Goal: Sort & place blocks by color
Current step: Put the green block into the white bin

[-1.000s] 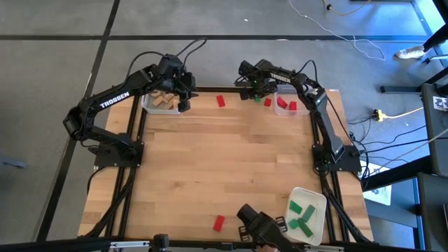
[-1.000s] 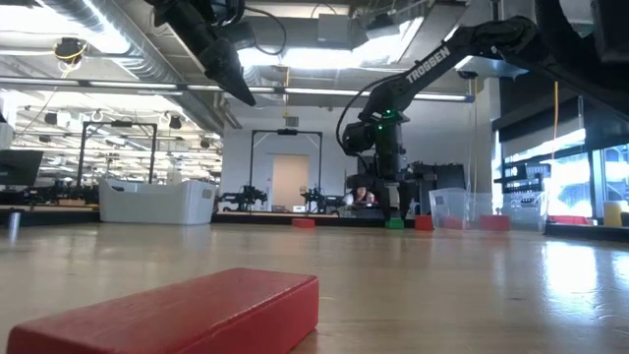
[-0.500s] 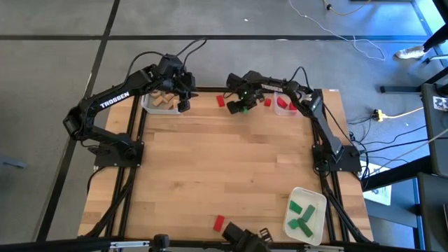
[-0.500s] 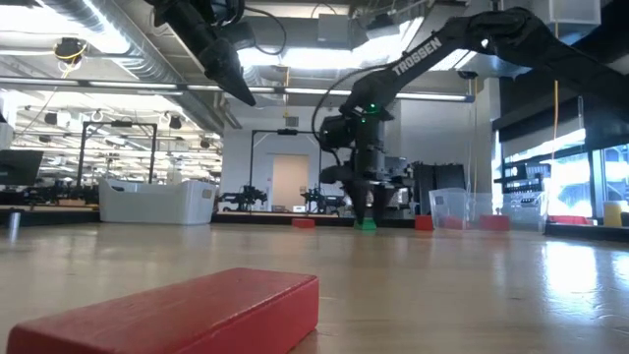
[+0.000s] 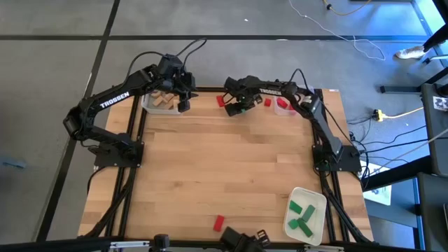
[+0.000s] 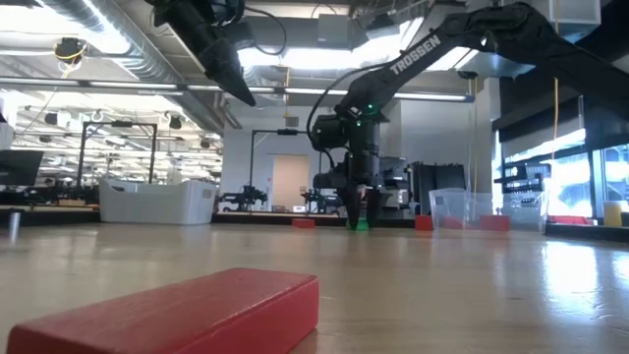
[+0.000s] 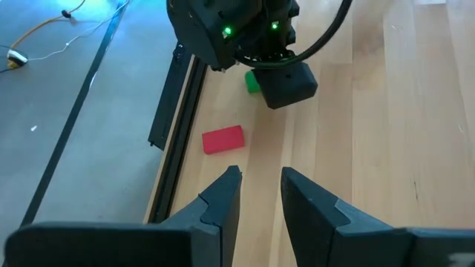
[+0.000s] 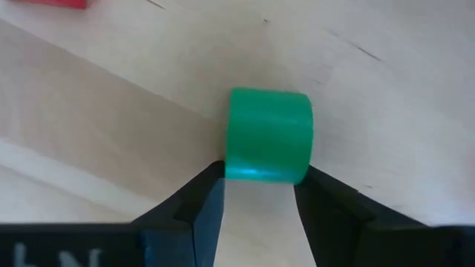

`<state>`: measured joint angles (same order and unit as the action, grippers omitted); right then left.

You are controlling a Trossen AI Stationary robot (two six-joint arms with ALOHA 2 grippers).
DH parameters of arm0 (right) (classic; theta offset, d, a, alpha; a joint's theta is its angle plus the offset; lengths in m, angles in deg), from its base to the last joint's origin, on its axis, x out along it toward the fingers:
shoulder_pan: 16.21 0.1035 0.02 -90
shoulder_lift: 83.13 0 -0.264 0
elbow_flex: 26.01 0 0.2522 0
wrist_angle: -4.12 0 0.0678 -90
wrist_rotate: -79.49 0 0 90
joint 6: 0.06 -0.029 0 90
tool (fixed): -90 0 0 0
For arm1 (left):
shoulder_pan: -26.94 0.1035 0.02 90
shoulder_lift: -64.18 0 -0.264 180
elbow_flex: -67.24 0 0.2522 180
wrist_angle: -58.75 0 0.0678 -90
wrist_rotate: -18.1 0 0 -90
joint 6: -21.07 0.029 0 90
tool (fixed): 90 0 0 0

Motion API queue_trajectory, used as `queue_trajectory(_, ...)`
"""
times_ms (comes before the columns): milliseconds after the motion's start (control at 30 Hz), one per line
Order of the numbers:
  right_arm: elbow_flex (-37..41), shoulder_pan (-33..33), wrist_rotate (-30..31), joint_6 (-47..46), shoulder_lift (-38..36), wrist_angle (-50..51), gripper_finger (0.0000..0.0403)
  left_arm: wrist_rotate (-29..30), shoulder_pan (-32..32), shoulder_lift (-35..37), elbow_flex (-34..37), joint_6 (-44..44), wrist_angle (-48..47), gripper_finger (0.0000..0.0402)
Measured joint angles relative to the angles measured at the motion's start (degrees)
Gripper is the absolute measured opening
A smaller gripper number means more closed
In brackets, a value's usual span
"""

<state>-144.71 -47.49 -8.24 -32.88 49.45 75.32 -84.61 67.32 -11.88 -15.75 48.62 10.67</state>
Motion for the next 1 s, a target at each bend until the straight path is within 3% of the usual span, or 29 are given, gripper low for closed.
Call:
queue_trajectory(167, 1.66, -0.66, -3.5, 0.8, -0.5, -2.11, 0.0157, -0.05, 0.0, 0.0, 0.0, 0.0, -0.15, 0.0092)
queue_trajectory(300, 1.47, -0.5, -1.25, 1.39, -0.4, -2.23, 0.015, -0.15, 0.0, 0.0, 0.0, 0.0, -0.17, 0.0092)
queue_trajectory(1000, 1.48, -0.59, -2.47, 4.12, -0.81, -0.49, 0.0127, -0.28, 0.0, 0.0, 0.0, 0.02, -0.88, 0.0092)
